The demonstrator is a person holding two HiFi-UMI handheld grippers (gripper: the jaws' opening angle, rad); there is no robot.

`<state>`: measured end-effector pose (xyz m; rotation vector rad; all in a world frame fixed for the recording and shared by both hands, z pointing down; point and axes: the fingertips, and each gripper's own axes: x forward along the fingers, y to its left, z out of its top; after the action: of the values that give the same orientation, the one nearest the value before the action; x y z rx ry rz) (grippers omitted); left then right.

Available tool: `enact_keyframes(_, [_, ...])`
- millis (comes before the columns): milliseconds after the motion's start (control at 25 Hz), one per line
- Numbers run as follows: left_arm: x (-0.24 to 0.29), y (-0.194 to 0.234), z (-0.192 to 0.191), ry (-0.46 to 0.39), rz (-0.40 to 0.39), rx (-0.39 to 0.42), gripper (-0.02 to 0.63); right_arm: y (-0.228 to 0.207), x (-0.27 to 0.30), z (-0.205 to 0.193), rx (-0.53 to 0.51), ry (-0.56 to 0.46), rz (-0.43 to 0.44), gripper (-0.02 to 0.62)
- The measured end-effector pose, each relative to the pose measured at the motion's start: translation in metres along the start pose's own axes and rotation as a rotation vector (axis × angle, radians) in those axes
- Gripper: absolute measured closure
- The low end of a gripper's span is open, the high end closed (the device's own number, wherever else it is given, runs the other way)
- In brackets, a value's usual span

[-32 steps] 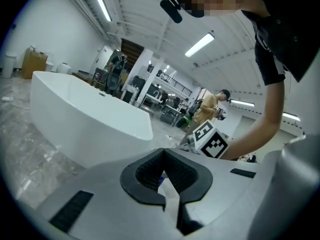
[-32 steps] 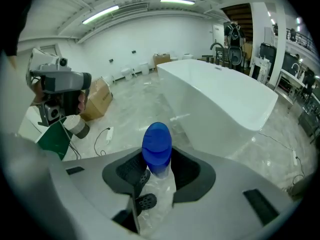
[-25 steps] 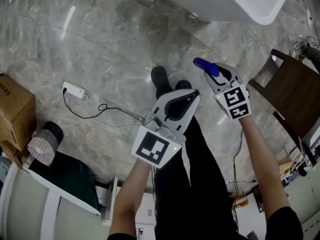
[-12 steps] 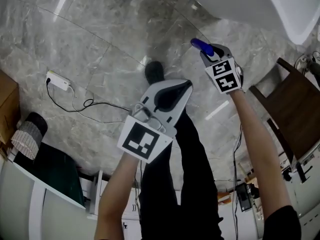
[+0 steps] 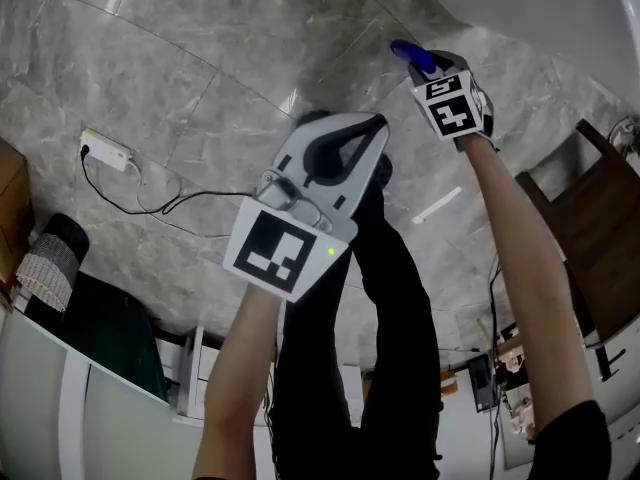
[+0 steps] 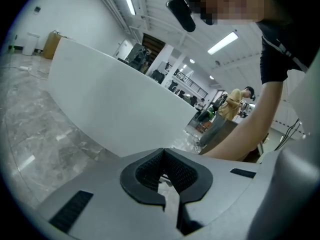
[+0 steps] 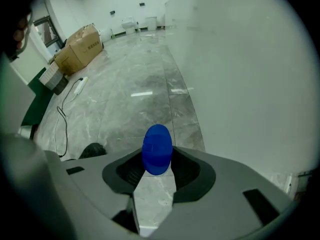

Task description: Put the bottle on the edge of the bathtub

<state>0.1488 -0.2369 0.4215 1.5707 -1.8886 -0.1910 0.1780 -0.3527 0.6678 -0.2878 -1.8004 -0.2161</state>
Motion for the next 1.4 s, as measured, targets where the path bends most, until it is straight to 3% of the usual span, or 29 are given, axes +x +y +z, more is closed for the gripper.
enact_keyframes(280, [0.008,0.034,-0.033,0.037,0.014,0.004,0.595,-0.014,0.061,-0.012,-0.013,0.078,-0.038,0.446])
enact_keyframes(520, [0.011,0.054,-0.034,0.029,0.036,0.008,0.595,-0.023,0.080,-0.014,-0.042,0.119,-0.056,0.446])
enact_keyframes(1120, [0.023,0.041,-0.034,0.066,-0.006,0.052,0.595,-0.032,0.082,-0.014,-0.025,0.143,-0.042,0.448])
enact_keyframes(1400, [0.023,0.039,-0.027,0.057,-0.008,0.060,0.595,-0.034,0.077,-0.012,-0.065,0.134,-0.042,0.448])
